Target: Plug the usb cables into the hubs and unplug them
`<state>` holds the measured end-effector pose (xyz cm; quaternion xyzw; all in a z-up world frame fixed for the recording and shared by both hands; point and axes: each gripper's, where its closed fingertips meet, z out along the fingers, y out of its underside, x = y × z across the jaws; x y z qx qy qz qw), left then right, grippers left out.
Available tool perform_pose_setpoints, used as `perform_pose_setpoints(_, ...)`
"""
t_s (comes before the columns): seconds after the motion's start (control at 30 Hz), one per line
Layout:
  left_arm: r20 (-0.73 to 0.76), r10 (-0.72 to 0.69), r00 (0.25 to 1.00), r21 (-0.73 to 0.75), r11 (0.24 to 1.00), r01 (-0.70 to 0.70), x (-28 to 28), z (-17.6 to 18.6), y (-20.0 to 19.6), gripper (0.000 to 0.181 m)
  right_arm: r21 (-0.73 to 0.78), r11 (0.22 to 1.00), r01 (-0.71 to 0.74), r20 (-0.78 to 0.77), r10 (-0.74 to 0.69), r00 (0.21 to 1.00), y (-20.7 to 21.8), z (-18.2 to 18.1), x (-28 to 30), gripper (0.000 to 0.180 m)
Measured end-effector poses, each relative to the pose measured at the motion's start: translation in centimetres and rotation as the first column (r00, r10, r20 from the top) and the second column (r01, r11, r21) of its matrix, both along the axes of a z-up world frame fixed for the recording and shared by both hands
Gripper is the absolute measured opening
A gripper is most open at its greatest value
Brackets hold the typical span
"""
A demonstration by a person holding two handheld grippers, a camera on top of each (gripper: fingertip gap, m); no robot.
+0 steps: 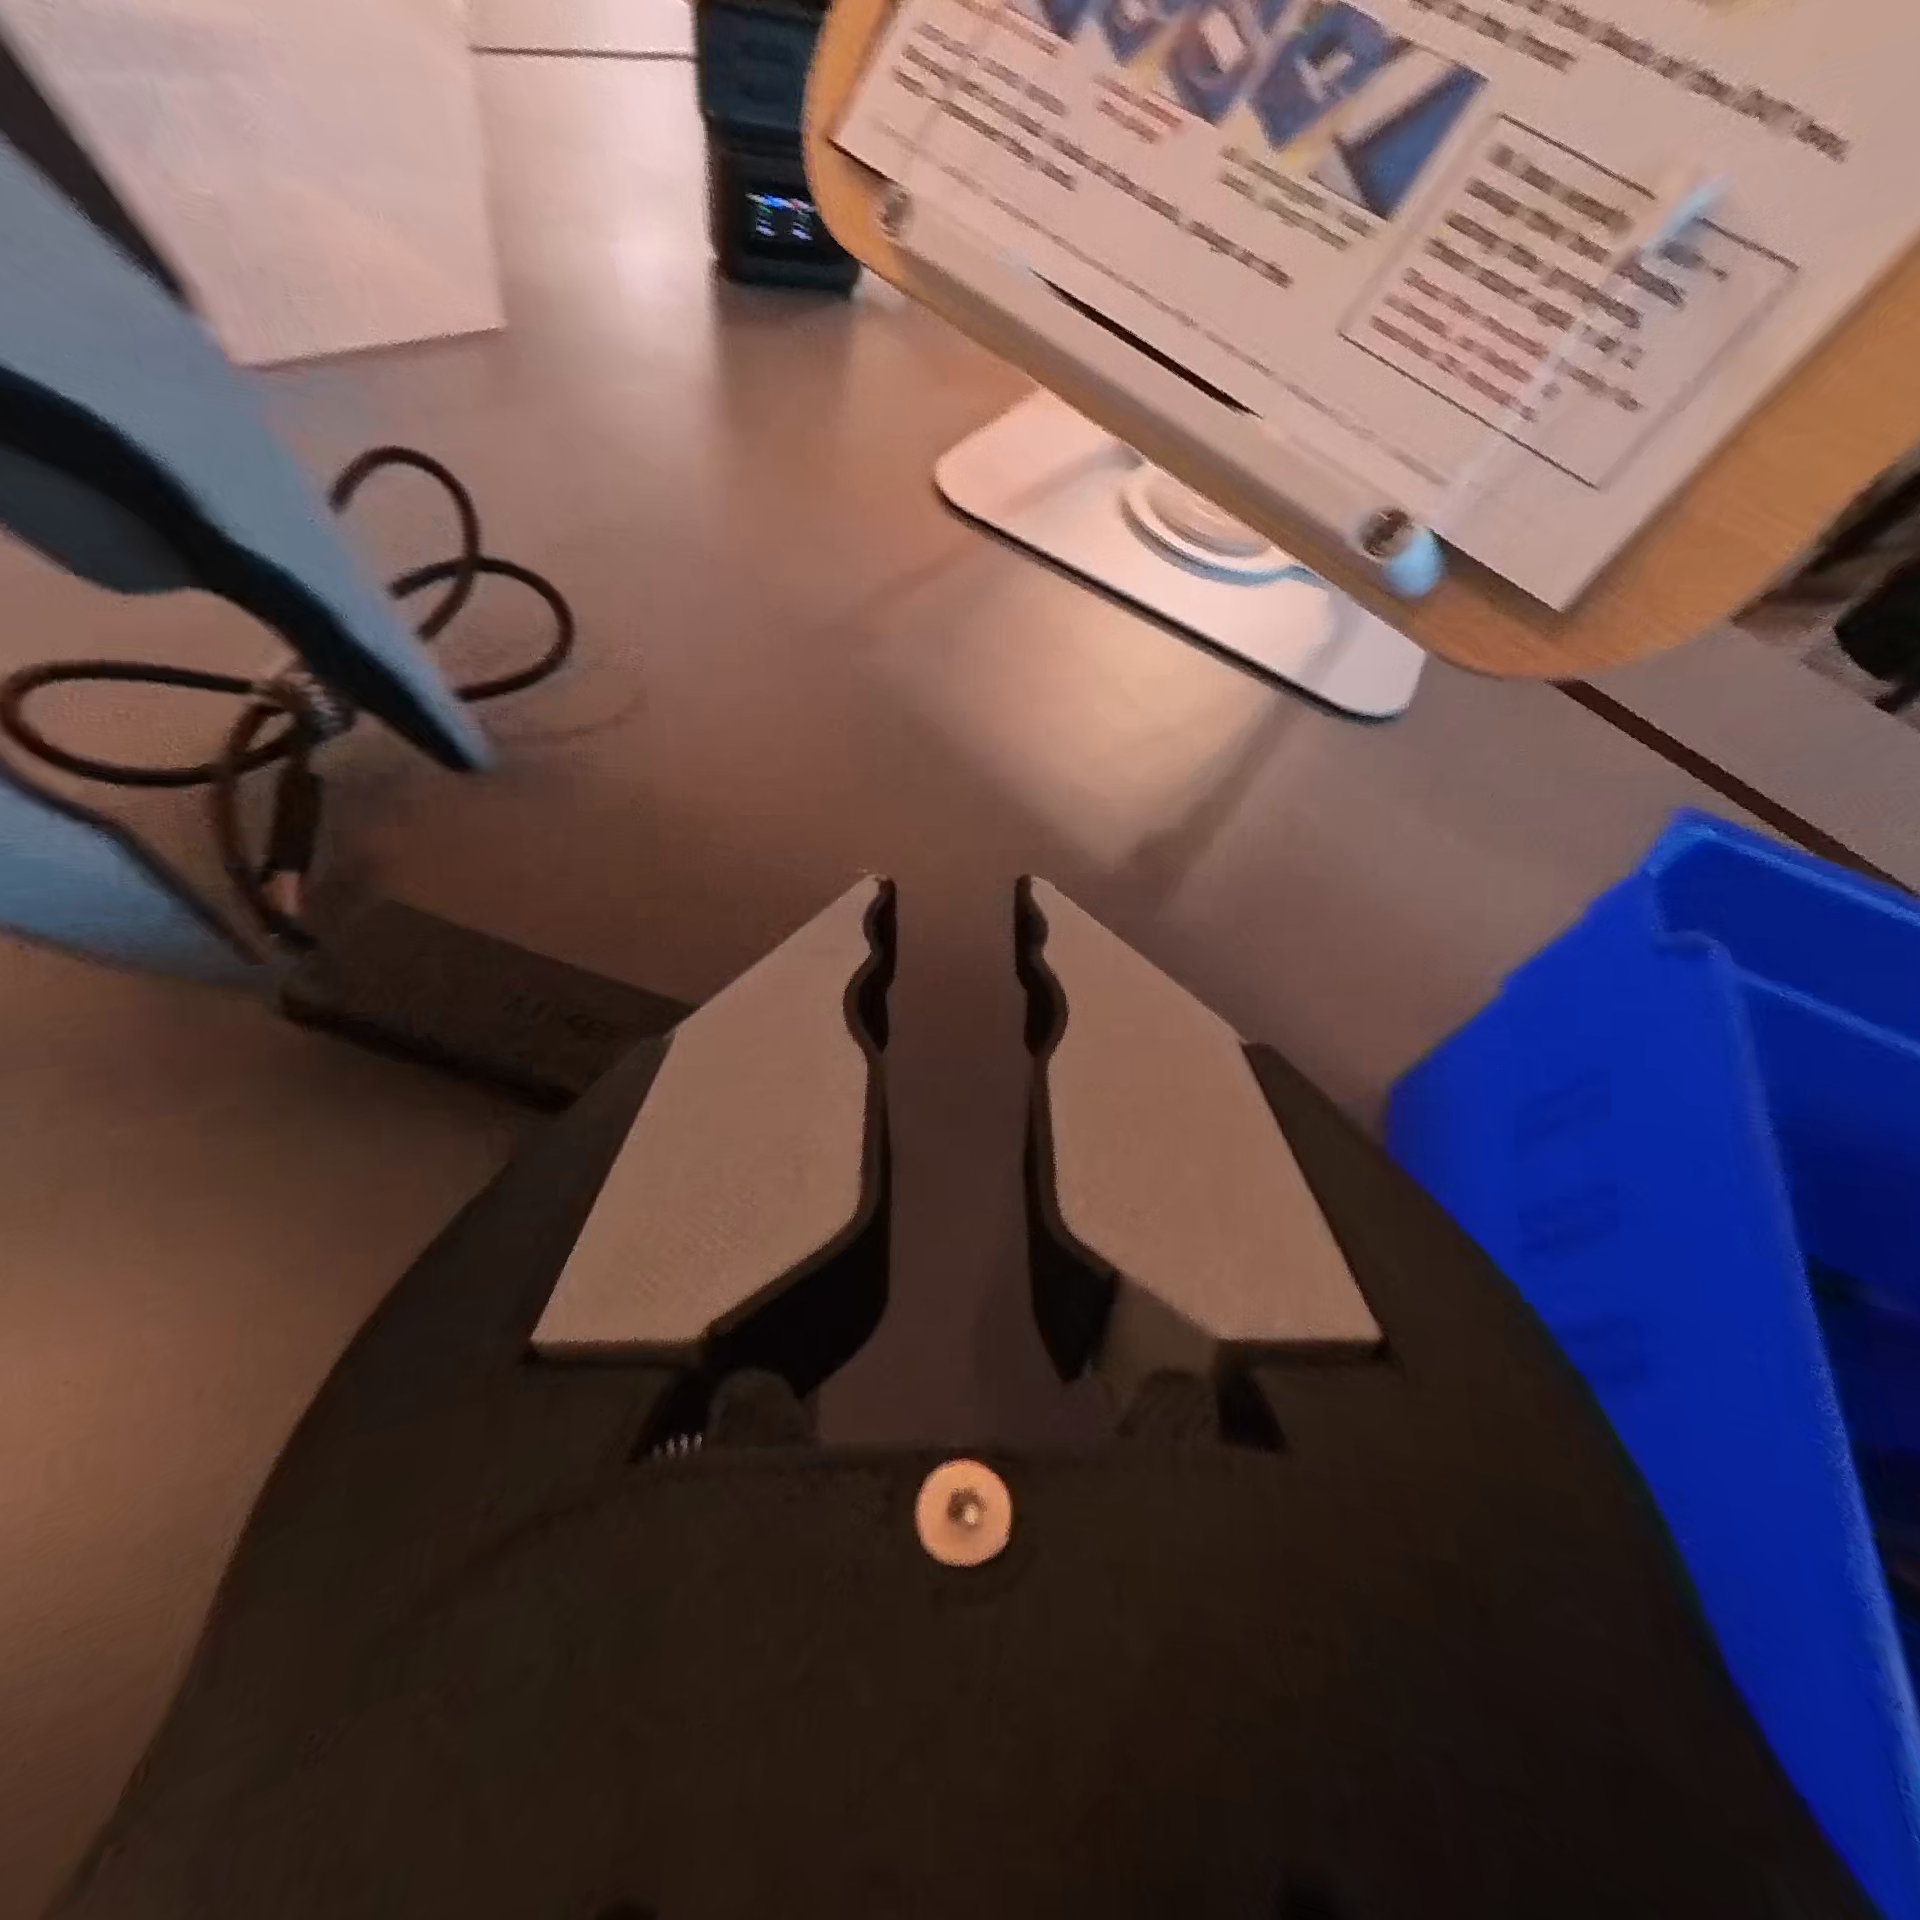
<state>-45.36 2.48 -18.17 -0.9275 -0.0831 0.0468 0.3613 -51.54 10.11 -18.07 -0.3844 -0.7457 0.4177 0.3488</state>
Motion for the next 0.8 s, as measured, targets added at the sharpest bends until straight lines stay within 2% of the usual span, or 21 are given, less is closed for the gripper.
perform_pose_setpoints(0.1, 0.023, 0.044, 0.999, 0.057, 0.997, -0.045, 0.5, 1.0, -2.4, 0.055, -0.043, 0.999, 0.003, 0.013, -0.002, 1.000, 0.4, 0.1, -0.1, 0.024)
perform_pose_setpoints(0.27, -0.083, 0.156, 0.984, 0.210, 0.968, -0.136, 1.4, 5.1, -8.0, 0.054, -0.022, 1.000, 0.002, 0.007, -0.002, 1.000, 0.3, 0.0, -0.4, 0.028)
perform_pose_setpoints(0.37, -0.126, 0.242, 0.962, 0.354, 0.917, -0.184, 2.1, 8.7, -11.3, 0.046, -0.012, 1.000, 0.009, -0.007, -0.009, 1.000, 0.6, 0.2, -0.2, 0.031)
perform_pose_setpoints(0.47, -0.151, 0.292, 0.944, 0.498, 0.848, -0.182, 2.8, 11.3, -13.2, 0.050, -0.098, 0.995, -0.001, -0.023, -0.002, 1.000, 0.7, 1.1, 0.4, 0.038)
perform_pose_setpoints(0.57, -0.216, 0.382, 0.899, 0.458, 0.853, -0.252, 1.6, 12.0, -16.1, 0.064, -0.182, 0.983, -0.015, -0.023, 0.011, 1.000, 0.6, 1.6, 1.1, 0.053)
perform_pose_setpoints(0.63, -0.277, 0.479, 0.833, 0.478, 0.821, -0.313, 0.6, 13.4, -19.1, 0.060, -0.202, 0.979, -0.032, -0.029, 0.027, 0.999, 0.4, 1.7, 1.5, 0.056)
perform_pose_setpoints(0.7, -0.262, 0.533, 0.805, 0.510, 0.784, -0.353, 0.4, 14.5, -21.6, 0.061, -0.198, 0.979, -0.058, -0.012, 0.057, 0.998, -0.3, 1.2, 1.8, 0.060)
perform_pose_setpoints(0.8, -0.189, 0.596, 0.780, 0.525, 0.733, -0.433, -0.4, 14.4, -24.5, 0.085, -0.154, 0.985, -0.083, 0.025, 0.087, 0.996, -1.4, 0.2, 1.9, 0.070)
